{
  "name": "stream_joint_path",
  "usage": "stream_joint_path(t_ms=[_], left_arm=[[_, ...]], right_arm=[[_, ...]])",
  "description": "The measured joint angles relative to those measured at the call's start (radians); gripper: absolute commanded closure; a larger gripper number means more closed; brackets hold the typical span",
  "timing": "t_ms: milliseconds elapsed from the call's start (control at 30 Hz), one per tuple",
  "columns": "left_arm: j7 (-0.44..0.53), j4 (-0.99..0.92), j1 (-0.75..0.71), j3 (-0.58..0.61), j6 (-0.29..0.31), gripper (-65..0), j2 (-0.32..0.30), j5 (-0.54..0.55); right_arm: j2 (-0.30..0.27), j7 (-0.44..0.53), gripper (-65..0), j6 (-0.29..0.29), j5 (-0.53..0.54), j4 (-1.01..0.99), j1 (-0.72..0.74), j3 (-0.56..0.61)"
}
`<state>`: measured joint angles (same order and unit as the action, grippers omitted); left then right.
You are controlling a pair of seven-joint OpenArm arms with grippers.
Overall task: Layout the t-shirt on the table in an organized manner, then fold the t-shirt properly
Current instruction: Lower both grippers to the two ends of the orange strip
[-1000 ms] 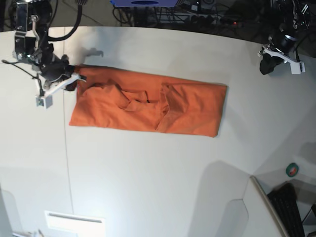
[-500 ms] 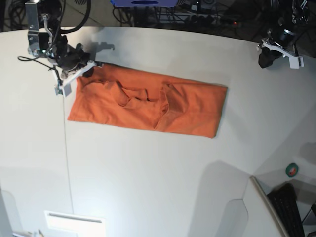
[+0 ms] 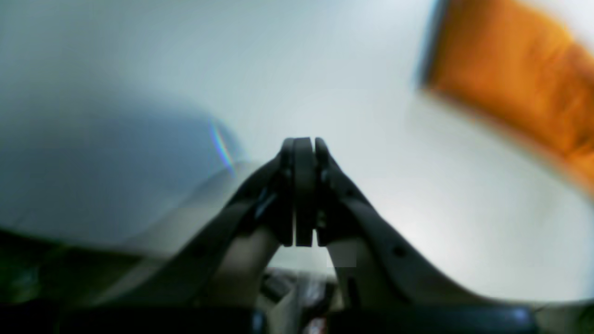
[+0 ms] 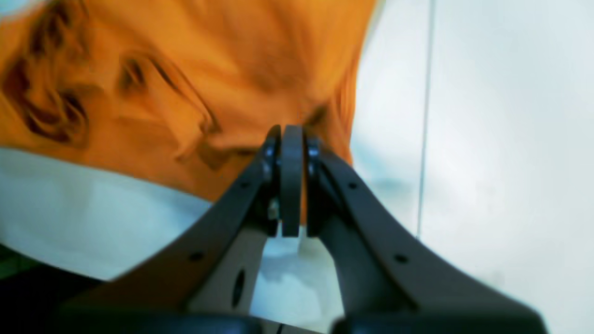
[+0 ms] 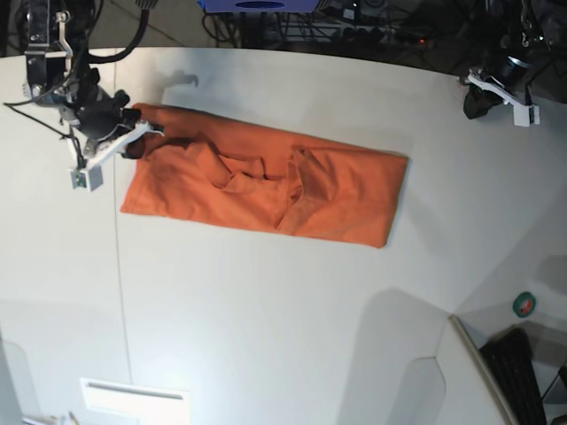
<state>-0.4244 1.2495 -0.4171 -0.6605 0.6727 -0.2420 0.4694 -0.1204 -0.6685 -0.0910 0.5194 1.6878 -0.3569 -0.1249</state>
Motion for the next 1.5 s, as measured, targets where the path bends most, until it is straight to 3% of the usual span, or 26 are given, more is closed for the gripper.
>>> stream_joint_path(t_ms=[67, 100, 167, 233, 333, 467, 567, 900, 1033, 1133, 1500], left_arm=[[0.007, 0.035, 0.013, -0.003, 0.004, 0.0, 0.025, -0.079], [0.035, 0.044, 0.018, -0.003, 0.005, 0.0, 0.037, -0.099], [0.113, 0.055, 0.024, 0.003, 0.006, 0.0, 0.049, -0.102], [0.144, 0.057, 0.023, 0.010, 0.009, 0.0, 0.051, -0.103], [0.132, 0.052, 0.047, 0.018, 0.005, 0.0, 0.040, -0.119], [0.138, 0.051, 0.102, 0.126, 0.008, 0.0, -0.028, -0.110], [0.142, 0.051, 0.138, 0.180, 0.005, 0.0, -0.044, -0.110], [0.146, -0.203, 0.333, 0.347, -0.002, 0.0, -0.040, -0.103], [0.145, -0.213, 0.337, 0.404, -0.005, 0.0, -0.029, -0.110], [0.145, -0.211, 0.339, 0.425, -0.044, 0.0, -0.016, -0.111], [0.172, -0.198, 0.295, 0.441, -0.040, 0.0, -0.017, -0.095]], right_arm=[[0.003, 0.017, -31.4, -0.019, 0.035, -0.032, 0.037, -0.016], [0.002, 0.021, -39.2, -0.059, 0.065, -0.048, 0.051, -0.031], [-0.006, 0.028, -44.7, -0.193, 0.140, -0.077, 0.060, -0.077], [-0.018, 0.027, -43.5, -0.294, 0.174, -0.125, 0.058, -0.119], [-0.019, 0.012, -42.6, -0.286, 0.132, -0.225, 0.088, -0.135], [-0.013, 0.021, -42.6, -0.295, 0.124, -0.331, 0.142, -0.131], [-0.014, 0.021, -42.6, -0.295, 0.127, -0.360, 0.146, -0.131], [-0.014, 0.039, -42.6, -0.304, 0.133, -0.425, 0.181, -0.127], [-0.013, 0.037, -42.6, -0.304, 0.134, -0.423, 0.181, -0.126], [-0.008, 0.005, -42.6, -0.304, 0.135, -0.418, 0.185, -0.126], [0.024, -0.013, -42.5, -0.306, 0.131, -0.425, 0.209, -0.124]])
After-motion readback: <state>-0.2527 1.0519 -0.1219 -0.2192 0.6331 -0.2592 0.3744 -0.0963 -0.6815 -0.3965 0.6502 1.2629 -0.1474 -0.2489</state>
